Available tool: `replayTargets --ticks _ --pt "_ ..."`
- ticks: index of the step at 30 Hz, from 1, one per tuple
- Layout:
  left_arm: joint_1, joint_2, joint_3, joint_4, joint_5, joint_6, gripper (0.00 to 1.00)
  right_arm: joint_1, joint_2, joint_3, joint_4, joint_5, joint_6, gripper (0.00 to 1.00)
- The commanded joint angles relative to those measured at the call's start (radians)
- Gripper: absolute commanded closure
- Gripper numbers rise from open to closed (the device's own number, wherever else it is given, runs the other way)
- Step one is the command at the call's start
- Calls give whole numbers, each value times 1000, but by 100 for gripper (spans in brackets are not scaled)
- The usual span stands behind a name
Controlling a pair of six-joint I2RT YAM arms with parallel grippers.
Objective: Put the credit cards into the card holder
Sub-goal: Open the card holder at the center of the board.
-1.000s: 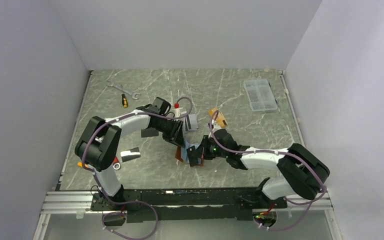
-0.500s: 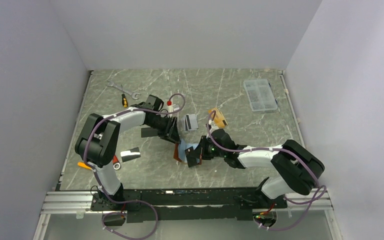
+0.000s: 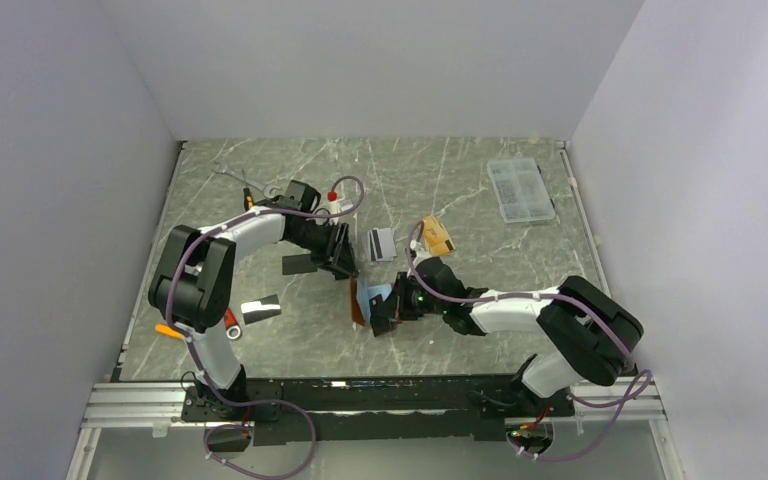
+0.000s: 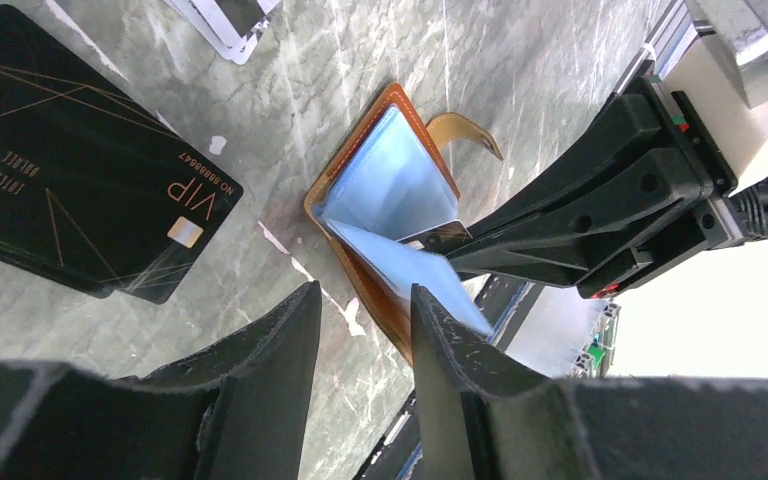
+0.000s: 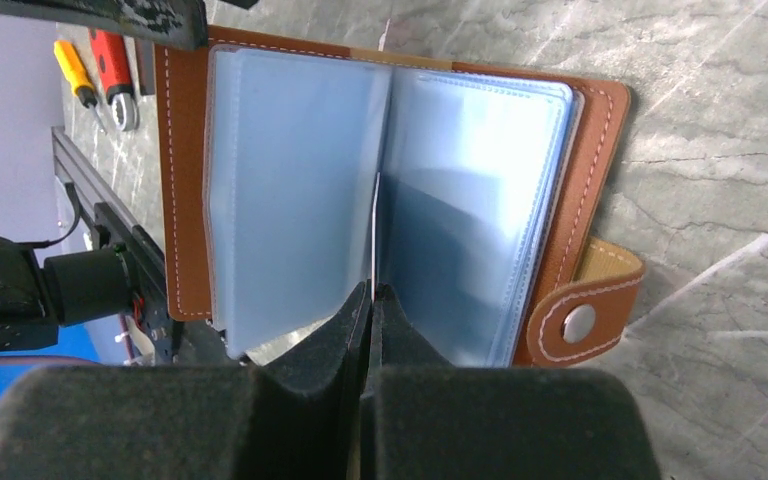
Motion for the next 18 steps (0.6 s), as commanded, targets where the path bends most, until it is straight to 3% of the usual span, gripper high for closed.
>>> replayTargets --ticks 1,10,18 --pt "7 -26 40 -22 35 32 57 22 17 47 -37 44 -26 100" --pt "6 2 58 -69 -10 70 58 93 -35 101 -152 163 -67 100" --pt "13 -1 34 -109 -28 107 63 132 -95 115 -169 176 -95 100"
